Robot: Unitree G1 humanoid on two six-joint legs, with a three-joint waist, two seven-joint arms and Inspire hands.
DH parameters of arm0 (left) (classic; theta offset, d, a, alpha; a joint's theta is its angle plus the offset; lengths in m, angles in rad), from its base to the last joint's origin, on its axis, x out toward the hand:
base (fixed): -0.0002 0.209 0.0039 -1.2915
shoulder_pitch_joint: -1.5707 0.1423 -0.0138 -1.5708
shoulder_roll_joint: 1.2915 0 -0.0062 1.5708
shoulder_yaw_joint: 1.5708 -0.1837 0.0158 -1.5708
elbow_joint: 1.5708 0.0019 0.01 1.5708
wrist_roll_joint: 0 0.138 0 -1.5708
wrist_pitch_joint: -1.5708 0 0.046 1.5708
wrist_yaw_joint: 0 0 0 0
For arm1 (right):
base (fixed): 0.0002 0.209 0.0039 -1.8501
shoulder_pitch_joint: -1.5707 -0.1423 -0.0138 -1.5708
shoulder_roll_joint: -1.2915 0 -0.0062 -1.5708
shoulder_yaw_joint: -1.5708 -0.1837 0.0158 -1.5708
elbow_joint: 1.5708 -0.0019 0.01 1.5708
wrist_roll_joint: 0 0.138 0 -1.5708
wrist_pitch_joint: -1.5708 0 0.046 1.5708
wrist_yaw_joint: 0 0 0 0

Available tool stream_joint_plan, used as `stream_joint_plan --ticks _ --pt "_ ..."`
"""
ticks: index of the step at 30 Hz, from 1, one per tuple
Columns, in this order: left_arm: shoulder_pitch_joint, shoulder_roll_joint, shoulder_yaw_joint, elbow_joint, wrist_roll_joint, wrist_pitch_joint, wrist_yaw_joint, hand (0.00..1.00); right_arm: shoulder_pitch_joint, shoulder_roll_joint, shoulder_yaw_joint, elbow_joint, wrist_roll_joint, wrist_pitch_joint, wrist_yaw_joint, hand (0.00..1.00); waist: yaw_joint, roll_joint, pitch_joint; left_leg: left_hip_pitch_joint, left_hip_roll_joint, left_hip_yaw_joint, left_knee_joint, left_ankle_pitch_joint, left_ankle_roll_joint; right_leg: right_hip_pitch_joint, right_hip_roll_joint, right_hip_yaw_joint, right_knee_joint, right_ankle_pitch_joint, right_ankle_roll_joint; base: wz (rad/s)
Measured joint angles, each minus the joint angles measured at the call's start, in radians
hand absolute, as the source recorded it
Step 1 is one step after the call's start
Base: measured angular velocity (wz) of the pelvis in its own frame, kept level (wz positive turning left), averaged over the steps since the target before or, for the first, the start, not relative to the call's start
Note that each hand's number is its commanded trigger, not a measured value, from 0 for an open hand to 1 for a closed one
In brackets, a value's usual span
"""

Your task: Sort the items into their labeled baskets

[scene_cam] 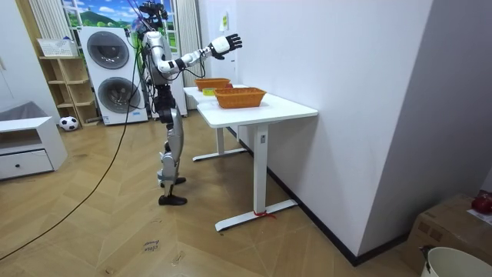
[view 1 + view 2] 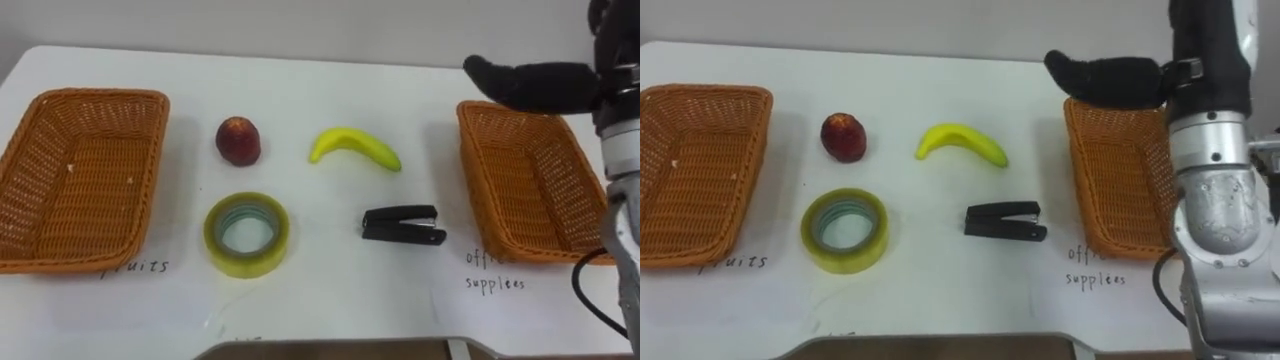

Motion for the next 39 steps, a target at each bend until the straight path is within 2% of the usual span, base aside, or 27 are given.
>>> stream_joint_plan --ticks 8,10,14,19,29,33,39 --pt "-0.014 0.013 0.003 0.0 0.016 -0.001 -0.027 0.0 0.0 -0.008 0.013 0.002 -0.115 0.0 0.087 0.0 0.016 -0.012 -0.0035 -0.001 0.0 -0.01 0.004 0.0 0.0 0.007 0.0 -0.014 -0.001 0.0 0.0 0.04" --pt "-0.02 0.015 0.002 0.0 0.016 -0.001 -0.035 0.0 0.0 -0.022 0.029 0.011 -0.131 0.0 0.121 0.0 0.017 -0.014 -0.0013 -0.001 0.0 -0.012 0.007 0.0 0.0 0.009 0.0 -0.014 0.0 0.0 0.0 0.0" --pt "-0.035 0.023 0.001 0.0 0.016 -0.002 -0.047 0.0 0.0 -0.023 0.037 0.039 -0.154 0.004 0.183 0.0 0.022 -0.019 0.0029 -0.002 0.0 -0.013 0.008 0.0 0.0 0.009 0.0 -0.013 0.0 0.0 0.0 0.0" --pt "-0.048 0.031 0.001 0.0 0.016 -0.002 -0.056 0.0 0.0 -0.041 0.058 0.04 -0.191 0.007 0.279 0.0 0.025 -0.019 0.0029 -0.002 0.0 -0.013 0.008 0.0 0.0 0.009 0.0 -0.008 0.0 0.0 0.0 0.0" --pt "-0.064 0.032 0.001 -0.02 0.015 -0.002 -0.07 0.0 0.0 -0.044 0.064 0.039 -0.192 0.016 0.396 0.0 0.035 -0.019 0.0023 -0.007 0.0 -0.016 0.008 0.0 0.0 0.007 0.0 -0.009 -0.001 0.0 0.0 0.0" --pt "-0.065 0.032 -0.001 -0.053 0.015 -0.001 -0.07 0.0 0.0 -0.044 0.083 0.038 -0.203 0.058 0.463 0.0 0.045 -0.016 0.0014 -0.008 0.0 -0.016 0.008 0.0 0.0 0.006 0.0 -0.009 -0.001 0.0 0.0 0.0" --pt "-0.052 0.033 -0.006 -0.073 0.014 0.001 -0.07 0.0 0.001 -0.044 0.108 0.038 -0.222 0.096 0.571 0.0 0.05 -0.008 -0.0029 -0.007 0.0 -0.016 0.008 0.0 0.0 0.006 0.0 -0.009 -0.001 0.0 0.0 0.0"
